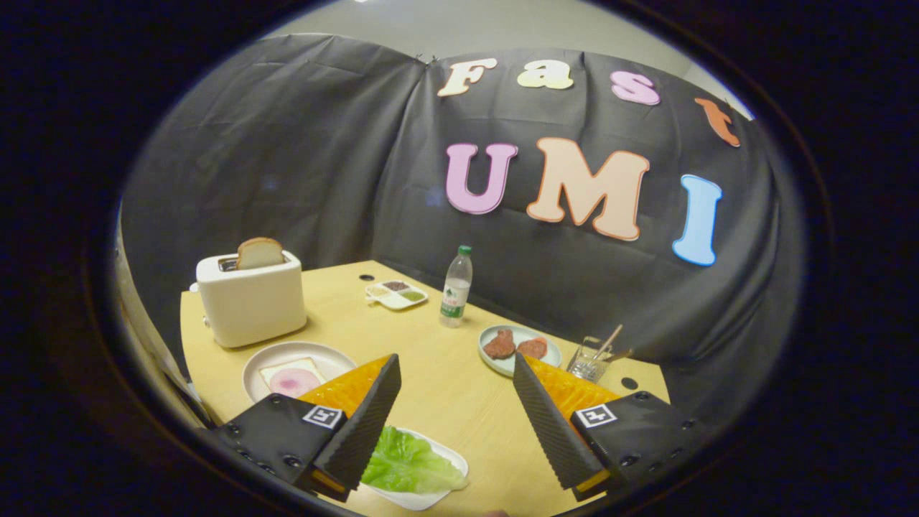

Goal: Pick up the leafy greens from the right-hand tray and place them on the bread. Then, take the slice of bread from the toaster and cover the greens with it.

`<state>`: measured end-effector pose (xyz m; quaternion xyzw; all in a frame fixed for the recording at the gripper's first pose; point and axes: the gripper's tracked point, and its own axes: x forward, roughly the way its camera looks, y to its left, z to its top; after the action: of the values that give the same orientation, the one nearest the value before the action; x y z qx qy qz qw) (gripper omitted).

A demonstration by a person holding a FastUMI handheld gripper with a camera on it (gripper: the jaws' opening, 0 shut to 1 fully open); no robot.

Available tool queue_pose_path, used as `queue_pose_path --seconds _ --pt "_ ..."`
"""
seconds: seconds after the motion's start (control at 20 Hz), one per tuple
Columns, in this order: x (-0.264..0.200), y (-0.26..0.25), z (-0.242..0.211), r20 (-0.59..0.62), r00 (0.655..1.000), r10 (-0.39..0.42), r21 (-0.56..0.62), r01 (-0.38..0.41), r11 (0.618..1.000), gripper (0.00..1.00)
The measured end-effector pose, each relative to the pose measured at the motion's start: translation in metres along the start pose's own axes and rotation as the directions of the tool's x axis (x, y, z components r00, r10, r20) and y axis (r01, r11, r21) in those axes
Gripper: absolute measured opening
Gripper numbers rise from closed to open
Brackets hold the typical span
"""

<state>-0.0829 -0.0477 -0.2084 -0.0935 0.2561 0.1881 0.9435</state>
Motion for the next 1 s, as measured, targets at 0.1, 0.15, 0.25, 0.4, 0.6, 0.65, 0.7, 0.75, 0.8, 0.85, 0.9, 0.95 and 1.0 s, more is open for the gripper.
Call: queue_pose_path --seconds 0.1,0.15,0.25,0.4,0.6,0.65,0.7,0.75,0.8,0.85,0.9,0.95,1.0 --pt "0.001 0.007 -0.017 -0.047 0.998 0.031 -0.008 -0.031 0.999 1.0" --pt "0.002 0.01 -0.025 -0.067 0.997 0.045 -0.01 -0.046 0.999 1.0" --pt "0.006 0.015 -0.044 -0.116 0.991 0.068 -0.01 -0.07 0.998 1.0" --pt "0.007 0.023 -0.066 -0.171 0.98 0.102 -0.017 -0.107 0.994 1.0" --pt "0.011 0.033 -0.095 -0.245 0.959 0.141 -0.007 -0.147 0.989 1.0" --pt "0.012 0.034 -0.103 -0.262 0.954 0.149 -0.006 -0.156 0.988 1.0" --pt "0.014 0.036 -0.109 -0.28 0.947 0.157 -0.003 -0.165 0.986 1.0" --pt "0.015 0.039 -0.117 -0.3 0.939 0.166 0.002 -0.174 0.985 1.0" --pt "0.016 0.041 -0.123 -0.319 0.931 0.178 0.008 -0.185 0.983 1.0" --pt "0.016 0.043 -0.129 -0.336 0.923 0.189 0.015 -0.195 0.981 1.0" --pt "0.017 0.044 -0.135 -0.353 0.914 0.197 0.019 -0.204 0.979 1.0" --pt "0.017 0.046 -0.143 -0.374 0.904 0.206 0.026 -0.212 0.977 1.0" --pt "0.018 0.046 -0.148 -0.391 0.895 0.213 0.034 -0.217 0.975 1.0"
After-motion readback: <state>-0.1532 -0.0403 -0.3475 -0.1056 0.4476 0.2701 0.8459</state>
